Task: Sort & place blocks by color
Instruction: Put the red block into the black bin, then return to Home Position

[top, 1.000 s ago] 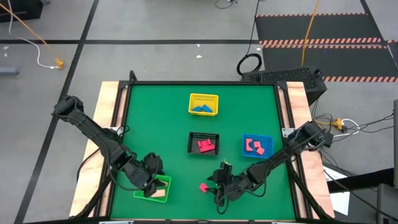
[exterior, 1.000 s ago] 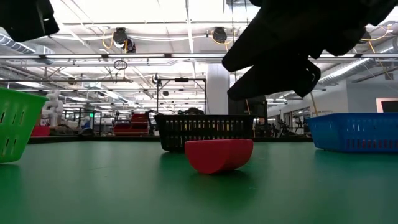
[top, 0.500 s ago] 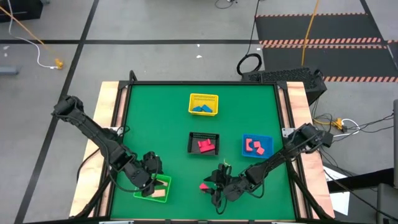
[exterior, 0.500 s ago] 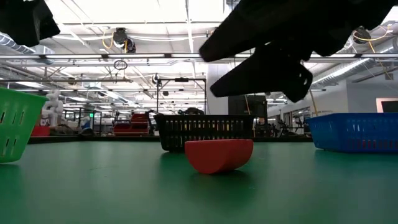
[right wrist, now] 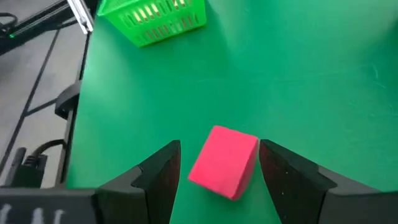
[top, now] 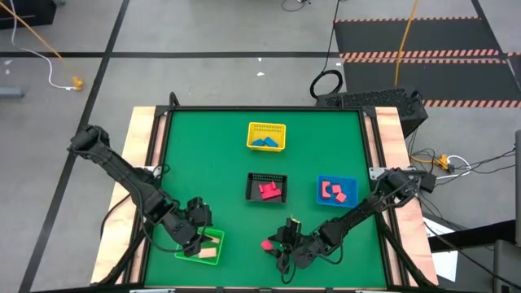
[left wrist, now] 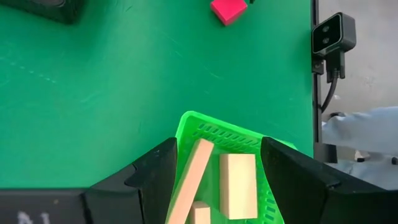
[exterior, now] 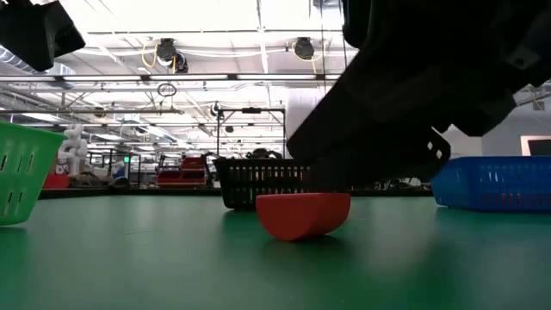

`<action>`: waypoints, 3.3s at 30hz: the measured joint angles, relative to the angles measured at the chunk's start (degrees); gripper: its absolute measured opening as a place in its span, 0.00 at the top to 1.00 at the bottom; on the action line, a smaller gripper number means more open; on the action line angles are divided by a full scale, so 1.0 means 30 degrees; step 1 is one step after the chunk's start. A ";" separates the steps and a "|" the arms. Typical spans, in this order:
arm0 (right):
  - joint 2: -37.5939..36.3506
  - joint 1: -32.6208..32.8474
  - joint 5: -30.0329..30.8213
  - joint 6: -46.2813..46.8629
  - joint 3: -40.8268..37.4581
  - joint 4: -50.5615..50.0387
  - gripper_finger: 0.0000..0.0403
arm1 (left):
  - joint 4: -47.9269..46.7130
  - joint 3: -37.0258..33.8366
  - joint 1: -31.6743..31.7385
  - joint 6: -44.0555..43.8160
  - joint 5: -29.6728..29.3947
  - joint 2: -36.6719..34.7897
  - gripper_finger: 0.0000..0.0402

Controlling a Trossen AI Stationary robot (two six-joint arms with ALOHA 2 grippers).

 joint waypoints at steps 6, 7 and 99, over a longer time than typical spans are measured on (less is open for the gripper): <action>-0.0007 0.0113 0.0036 -0.0120 -0.0007 0.0114 0.48 | -0.0397 0.0000 0.0000 0.0159 0.0000 0.0000 0.42; -0.0007 0.0122 0.0055 -0.0308 -0.0007 0.0105 0.48 | -0.0451 0.0000 0.0000 0.0159 -0.0004 0.0000 0.42; -0.3636 -1.0166 -0.6010 -0.1741 0.0350 -0.5648 0.51 | -0.0675 0.0000 0.5737 0.3525 -0.0583 0.0007 0.42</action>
